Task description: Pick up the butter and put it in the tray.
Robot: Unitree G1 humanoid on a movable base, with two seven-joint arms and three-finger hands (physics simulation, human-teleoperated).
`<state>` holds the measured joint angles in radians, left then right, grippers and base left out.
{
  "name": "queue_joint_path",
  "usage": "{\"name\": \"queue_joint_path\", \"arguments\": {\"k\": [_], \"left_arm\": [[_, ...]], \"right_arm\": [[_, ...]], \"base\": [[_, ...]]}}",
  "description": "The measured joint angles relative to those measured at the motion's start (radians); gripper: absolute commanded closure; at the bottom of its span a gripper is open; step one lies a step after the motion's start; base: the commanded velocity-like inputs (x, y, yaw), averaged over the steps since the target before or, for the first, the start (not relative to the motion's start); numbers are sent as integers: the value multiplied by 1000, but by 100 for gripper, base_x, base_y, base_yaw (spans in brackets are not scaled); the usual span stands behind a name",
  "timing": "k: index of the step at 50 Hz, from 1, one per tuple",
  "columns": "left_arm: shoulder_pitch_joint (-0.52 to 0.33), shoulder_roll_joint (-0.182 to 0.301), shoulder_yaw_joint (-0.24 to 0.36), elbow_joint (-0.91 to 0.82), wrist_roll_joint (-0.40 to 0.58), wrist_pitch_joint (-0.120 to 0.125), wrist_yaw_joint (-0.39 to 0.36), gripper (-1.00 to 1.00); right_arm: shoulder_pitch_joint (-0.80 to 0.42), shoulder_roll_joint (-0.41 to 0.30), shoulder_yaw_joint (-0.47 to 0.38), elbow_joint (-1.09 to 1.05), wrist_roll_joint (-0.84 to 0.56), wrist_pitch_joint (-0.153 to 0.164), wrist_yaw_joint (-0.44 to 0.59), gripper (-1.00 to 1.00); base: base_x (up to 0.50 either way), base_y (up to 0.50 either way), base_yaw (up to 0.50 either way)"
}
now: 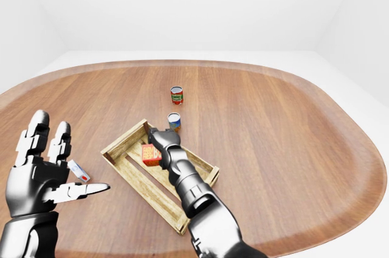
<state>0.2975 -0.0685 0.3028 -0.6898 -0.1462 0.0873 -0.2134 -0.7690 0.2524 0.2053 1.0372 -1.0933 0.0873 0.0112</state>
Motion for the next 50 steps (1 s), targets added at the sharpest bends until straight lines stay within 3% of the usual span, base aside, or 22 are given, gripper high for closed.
{"name": "queue_joint_path", "arguments": {"k": [25,50], "left_arm": [[-5,0,14,1,-10,0,-4,-100],[-5,-1,15,3,-11,0,-6,-100]], "right_arm": [[-29,1,-15,207,78,0,-95,100],[-15,1,-23,265,112,0,-119,100]], "base": [[0,0,0],[0,0,0]]}}
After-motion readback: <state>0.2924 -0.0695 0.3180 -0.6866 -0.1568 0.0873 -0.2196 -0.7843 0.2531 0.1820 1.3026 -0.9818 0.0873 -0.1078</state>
